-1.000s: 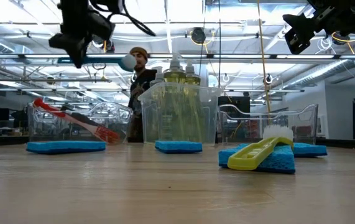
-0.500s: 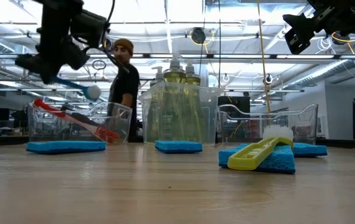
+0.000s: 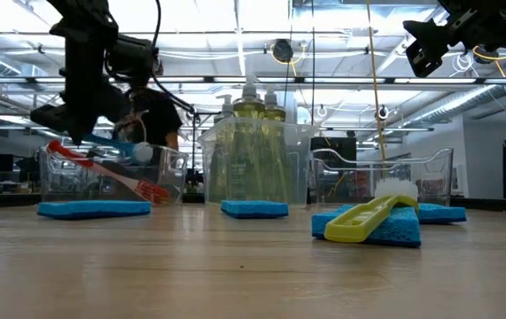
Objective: Pick & Place Kitchen Sink Supplies
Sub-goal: Put the blue cleaning brush into the left transparent bin, then put the green cleaning brush into the left transparent bin
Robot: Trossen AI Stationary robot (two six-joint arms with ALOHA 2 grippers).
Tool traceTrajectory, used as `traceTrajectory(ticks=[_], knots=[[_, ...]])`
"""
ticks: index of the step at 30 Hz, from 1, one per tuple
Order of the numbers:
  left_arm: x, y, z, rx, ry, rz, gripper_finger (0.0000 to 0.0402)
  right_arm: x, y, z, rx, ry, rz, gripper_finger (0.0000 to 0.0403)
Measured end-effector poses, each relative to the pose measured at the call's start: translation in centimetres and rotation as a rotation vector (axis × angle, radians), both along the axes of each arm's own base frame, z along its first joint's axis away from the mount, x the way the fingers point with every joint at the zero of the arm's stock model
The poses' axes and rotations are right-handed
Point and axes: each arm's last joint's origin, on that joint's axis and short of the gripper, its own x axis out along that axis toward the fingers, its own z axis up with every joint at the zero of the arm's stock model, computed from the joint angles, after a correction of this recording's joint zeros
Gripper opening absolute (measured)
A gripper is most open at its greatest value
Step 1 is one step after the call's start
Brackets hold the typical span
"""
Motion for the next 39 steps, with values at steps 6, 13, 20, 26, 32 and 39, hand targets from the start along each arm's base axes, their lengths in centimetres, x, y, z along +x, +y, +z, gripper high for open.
traceTrajectory(ticks=[6, 13, 20, 26, 32, 39], knots=[[0.3, 0.9, -0.2, -0.051, -0.060, -0.022, 0.0084, 0.0, 0.0, 0.0, 0.000, 0.000, 0.000, 0.0210], [0.9, 2.1, -1.7, -0.074, 0.018, -0.025, 0.0084, 0.0, 0.0, 0.0, 0.000, 0.000, 0.000, 0.0210], [1.1, 2.7, -2.5, -0.083, 0.035, 0.015, 0.0084, 0.0, 0.0, 0.0, 0.000, -0.001, 0.000, 0.0210], [1.0, 2.8, -2.6, -0.130, 0.005, 0.026, 0.0084, 0.0, 0.0, 0.0, 0.000, 0.000, 0.000, 0.0210], [1.0, 2.8, -2.6, -0.132, -0.006, 0.038, 0.0142, 0.0, 0.0, 0.0, 0.000, 0.000, 0.000, 0.0210], [1.0, 2.8, -2.6, -0.089, -0.009, 0.069, 0.0266, 0.0, 0.0, 0.0, 0.000, -0.001, 0.000, 0.0210]])
